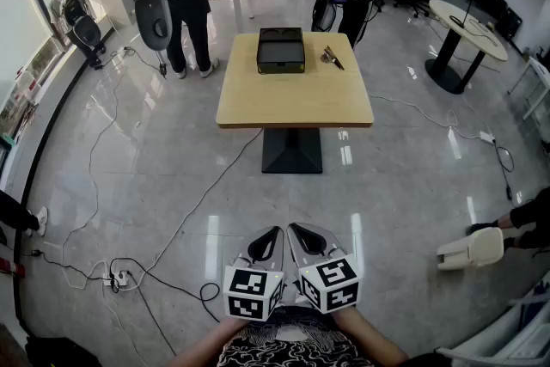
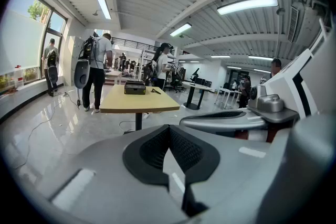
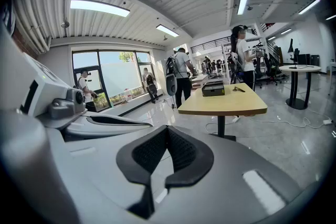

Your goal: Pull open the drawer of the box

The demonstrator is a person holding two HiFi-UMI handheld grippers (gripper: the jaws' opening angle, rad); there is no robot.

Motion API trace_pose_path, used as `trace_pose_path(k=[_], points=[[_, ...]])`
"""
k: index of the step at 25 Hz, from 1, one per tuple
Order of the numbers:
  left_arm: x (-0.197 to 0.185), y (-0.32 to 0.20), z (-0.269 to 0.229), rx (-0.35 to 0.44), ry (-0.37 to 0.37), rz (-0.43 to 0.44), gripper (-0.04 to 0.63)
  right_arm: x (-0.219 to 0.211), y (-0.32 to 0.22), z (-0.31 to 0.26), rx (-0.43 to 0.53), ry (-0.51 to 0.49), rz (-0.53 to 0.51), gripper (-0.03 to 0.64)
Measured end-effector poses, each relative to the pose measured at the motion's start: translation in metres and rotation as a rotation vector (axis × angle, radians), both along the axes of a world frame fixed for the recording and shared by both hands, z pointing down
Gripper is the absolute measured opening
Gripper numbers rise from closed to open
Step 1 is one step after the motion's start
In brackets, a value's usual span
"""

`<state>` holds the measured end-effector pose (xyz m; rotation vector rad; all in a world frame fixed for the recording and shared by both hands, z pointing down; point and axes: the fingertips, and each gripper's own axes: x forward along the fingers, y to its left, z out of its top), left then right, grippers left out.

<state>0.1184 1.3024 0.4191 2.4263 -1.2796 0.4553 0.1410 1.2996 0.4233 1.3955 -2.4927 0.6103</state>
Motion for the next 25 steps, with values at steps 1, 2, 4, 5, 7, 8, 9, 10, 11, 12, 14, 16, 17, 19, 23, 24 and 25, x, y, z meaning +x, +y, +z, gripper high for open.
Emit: trace_pose_path(k=[1,2,4,5,7,8,9,10,11,12,14,16,17,19,23,24,25], points=[[-0.010,0.000,-0.002,-0.001,-0.001,-0.002,0.002,-0.010,0.000,-0.002,-0.002,0.000,-0.001,0.006],[-0.019,0.000,-0.003,-0.003,-0.003,-0.005,0.003,-0.019,0.001,-0.003,-0.003,0.001,-0.002,0.006],[-0.034,0.002,0.000,-0.004,-0.004,-0.010,0.002,-0.034,0.003,0.000,-0.003,0.003,-0.005,0.006],[-0.042,0.004,0.004,-0.004,-0.004,-0.014,0.002,-0.041,0.005,0.004,-0.002,0.004,-0.006,0.006],[-0.059,0.012,0.013,-0.003,-0.003,-0.018,0.002,-0.058,0.012,0.013,-0.002,0.006,-0.008,0.006],[-0.071,0.014,0.015,-0.003,-0.001,-0.020,0.002,-0.070,0.015,0.016,-0.004,0.007,-0.009,0.006],[-0.084,0.013,0.014,-0.003,0.002,-0.021,0.002,-0.083,0.014,0.016,-0.006,0.010,-0.010,0.006],[-0.097,0.010,0.012,-0.002,0.007,-0.023,0.002,-0.096,0.011,0.015,-0.008,0.013,-0.011,0.006],[-0.109,0.006,0.009,-0.001,0.012,-0.025,0.002,-0.108,0.007,0.013,-0.009,0.017,-0.011,0.006],[-0.118,0.003,0.006,-0.001,0.017,-0.025,0.002,-0.118,0.004,0.011,-0.011,0.021,-0.011,0.006],[-0.132,0.003,0.002,-0.004,0.022,-0.023,0.002,-0.133,0.004,0.008,-0.014,0.026,-0.009,0.006],[-0.150,0.001,-0.002,-0.006,0.024,-0.022,0.002,-0.150,0.001,0.002,-0.013,0.031,-0.004,0.006],[-0.164,-0.003,-0.003,-0.005,0.026,-0.024,0.002,-0.163,-0.003,0.001,-0.011,0.035,-0.004,0.006],[-0.199,-0.014,-0.001,-0.005,0.033,-0.032,0.002,-0.199,-0.014,0.003,-0.008,0.045,-0.010,0.006],[-0.256,-0.029,0.000,-0.010,0.033,-0.043,0.002,-0.256,-0.027,0.003,-0.012,0.052,-0.017,0.006],[-0.264,-0.035,0.000,-0.012,0.033,-0.045,0.002,-0.263,-0.033,0.003,-0.014,0.052,-0.016,0.006],[-0.266,-0.044,0.000,-0.013,0.034,-0.046,0.002,-0.265,-0.042,0.004,-0.017,0.051,-0.015,0.006]])
